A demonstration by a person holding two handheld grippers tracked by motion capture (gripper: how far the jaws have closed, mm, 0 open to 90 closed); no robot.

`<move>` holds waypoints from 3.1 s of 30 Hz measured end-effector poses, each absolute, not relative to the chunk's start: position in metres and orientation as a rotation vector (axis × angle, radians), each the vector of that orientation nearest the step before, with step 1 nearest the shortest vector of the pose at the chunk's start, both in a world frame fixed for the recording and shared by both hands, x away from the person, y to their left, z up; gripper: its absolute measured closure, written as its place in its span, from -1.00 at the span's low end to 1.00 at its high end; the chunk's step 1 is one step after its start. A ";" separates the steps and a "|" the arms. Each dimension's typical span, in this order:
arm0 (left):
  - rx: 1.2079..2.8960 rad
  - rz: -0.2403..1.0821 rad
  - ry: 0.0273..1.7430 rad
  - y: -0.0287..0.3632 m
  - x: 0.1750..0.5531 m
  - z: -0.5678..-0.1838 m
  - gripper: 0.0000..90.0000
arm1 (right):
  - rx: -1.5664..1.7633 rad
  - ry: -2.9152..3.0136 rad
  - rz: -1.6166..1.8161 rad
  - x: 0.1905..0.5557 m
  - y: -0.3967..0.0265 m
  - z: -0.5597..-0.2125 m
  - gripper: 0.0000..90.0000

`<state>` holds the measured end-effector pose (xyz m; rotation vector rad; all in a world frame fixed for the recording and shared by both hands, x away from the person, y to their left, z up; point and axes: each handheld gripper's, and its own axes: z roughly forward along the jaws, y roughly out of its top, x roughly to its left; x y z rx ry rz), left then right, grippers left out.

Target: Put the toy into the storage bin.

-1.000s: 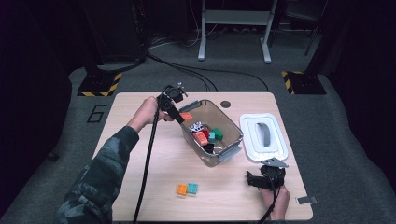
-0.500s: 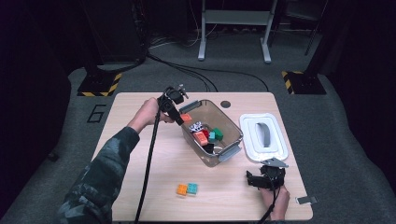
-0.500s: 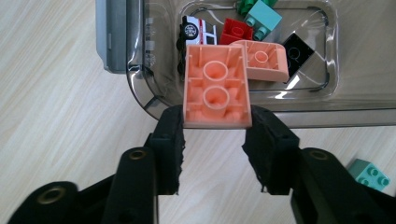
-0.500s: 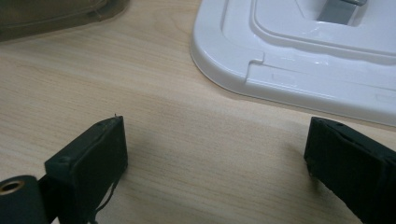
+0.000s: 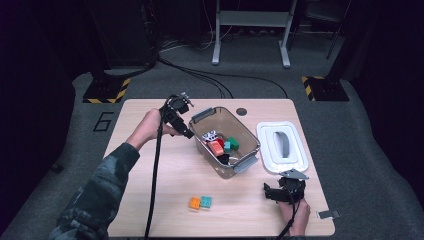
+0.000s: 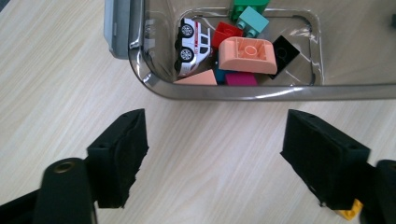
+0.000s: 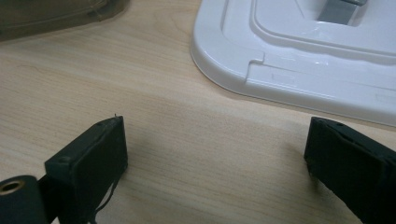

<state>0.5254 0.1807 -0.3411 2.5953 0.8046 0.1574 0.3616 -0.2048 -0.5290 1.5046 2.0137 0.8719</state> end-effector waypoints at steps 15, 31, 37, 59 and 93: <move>2.428 0.199 0.745 0.222 0.468 -0.368 -0.86 | 1.506 2.013 0.872 0.362 -0.205 -0.529 -0.89; 2.410 0.223 0.576 0.224 0.413 -0.427 -1.00 | 1.505 2.013 0.872 0.362 -0.205 -0.529 -0.89; 2.394 0.195 0.528 0.216 0.398 -0.448 -0.99 | 1.506 2.013 0.871 0.362 -0.205 -0.529 -0.89; 2.354 0.021 0.315 0.192 0.361 -0.510 -0.33 | 1.506 2.013 0.871 0.362 -0.205 -0.529 -0.89; 2.258 0.146 0.431 0.230 0.359 -0.502 0.31 | 1.509 2.009 0.869 0.362 -0.204 -0.529 -0.89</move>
